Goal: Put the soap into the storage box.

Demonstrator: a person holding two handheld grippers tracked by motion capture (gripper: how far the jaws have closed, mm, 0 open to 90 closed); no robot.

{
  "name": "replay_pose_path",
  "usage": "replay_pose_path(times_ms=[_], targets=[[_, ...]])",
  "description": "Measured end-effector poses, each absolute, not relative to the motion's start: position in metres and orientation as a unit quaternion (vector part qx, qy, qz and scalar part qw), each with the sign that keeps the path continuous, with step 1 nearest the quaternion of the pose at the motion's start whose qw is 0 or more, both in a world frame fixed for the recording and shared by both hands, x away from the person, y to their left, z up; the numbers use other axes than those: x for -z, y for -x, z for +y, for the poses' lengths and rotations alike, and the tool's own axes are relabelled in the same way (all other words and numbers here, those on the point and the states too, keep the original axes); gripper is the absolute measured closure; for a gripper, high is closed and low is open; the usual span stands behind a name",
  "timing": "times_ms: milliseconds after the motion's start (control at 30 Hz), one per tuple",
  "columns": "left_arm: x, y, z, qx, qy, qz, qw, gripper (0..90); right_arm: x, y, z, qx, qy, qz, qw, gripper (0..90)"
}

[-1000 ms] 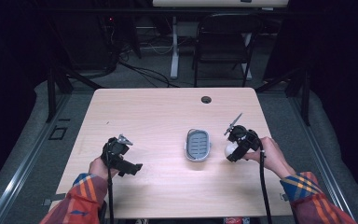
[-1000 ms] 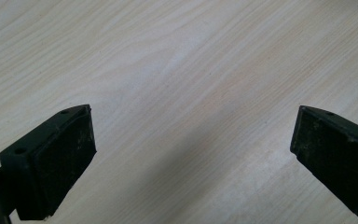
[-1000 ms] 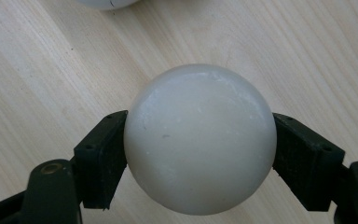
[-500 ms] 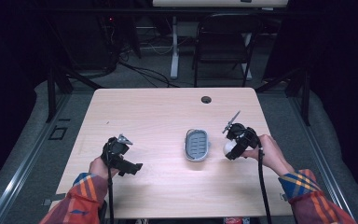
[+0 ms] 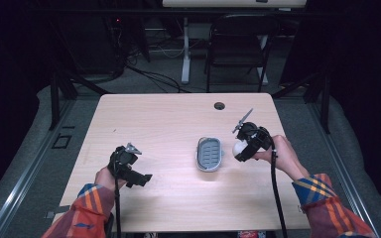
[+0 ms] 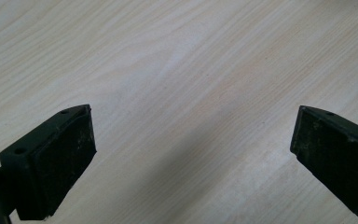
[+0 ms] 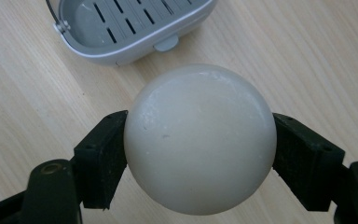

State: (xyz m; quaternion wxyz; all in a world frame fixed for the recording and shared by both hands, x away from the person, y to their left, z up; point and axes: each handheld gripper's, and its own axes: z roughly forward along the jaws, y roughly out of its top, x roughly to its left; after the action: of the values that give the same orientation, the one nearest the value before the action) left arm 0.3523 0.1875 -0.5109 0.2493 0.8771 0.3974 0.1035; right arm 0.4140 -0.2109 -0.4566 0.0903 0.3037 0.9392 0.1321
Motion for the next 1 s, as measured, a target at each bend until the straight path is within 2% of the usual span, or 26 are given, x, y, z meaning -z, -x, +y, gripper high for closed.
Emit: replay_pose_path(times_ms=[467,1000], targets=[[0.512,-0.354,0.188,-0.103,-0.877,0.400,0.247,0.0,0.444,-0.422,-0.179,-0.156,-0.281,0.943,0.091,23.6],[0.512,-0.354,0.190,-0.100,-0.876,0.402,0.247,0.0,0.443,-0.429,-0.162,-0.144,-0.264,0.950,0.089,23.6]])
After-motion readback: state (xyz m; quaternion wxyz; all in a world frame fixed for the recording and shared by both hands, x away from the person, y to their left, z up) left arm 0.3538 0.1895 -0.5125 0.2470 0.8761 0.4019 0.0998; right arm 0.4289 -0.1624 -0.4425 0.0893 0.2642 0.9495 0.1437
